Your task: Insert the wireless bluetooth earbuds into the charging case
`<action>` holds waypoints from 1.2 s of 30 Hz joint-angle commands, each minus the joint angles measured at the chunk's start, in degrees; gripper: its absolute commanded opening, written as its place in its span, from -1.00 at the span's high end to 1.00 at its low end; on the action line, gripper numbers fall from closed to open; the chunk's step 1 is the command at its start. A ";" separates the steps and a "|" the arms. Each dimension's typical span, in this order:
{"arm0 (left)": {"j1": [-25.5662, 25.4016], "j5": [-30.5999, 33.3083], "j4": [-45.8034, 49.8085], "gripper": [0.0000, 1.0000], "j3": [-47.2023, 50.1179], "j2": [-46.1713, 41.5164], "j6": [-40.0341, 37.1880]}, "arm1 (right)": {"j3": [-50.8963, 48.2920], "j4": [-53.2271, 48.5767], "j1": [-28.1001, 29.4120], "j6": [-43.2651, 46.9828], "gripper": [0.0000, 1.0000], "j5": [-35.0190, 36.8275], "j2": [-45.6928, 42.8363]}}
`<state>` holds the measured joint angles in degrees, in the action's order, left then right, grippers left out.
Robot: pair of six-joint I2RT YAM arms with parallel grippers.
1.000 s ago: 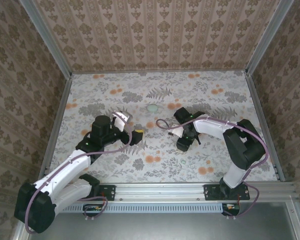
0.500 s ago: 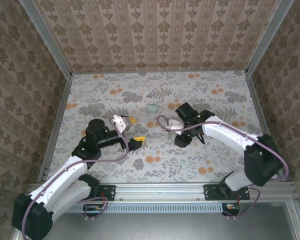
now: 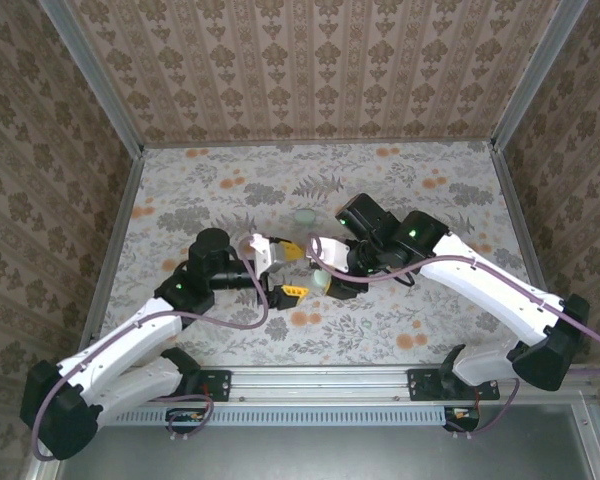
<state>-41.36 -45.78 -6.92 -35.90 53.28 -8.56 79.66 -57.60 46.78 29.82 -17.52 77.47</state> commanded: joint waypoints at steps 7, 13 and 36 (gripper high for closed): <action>-2.05 -2.73 2.98 -0.52 -3.51 1.96 -2.25 | 4.22 -4.18 1.81 -0.76 0.27 -2.30 0.73; -2.38 -3.86 3.05 -0.38 -4.08 2.75 -1.64 | 4.02 -4.08 2.18 -0.85 0.26 -1.04 0.84; -2.84 -6.17 -0.82 -0.40 -3.83 3.94 1.38 | 3.77 -2.89 2.28 -1.78 0.25 -0.02 1.10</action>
<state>-43.86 -50.17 -6.13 -38.04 57.06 -8.51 82.46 -60.05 48.71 28.51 -18.22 78.02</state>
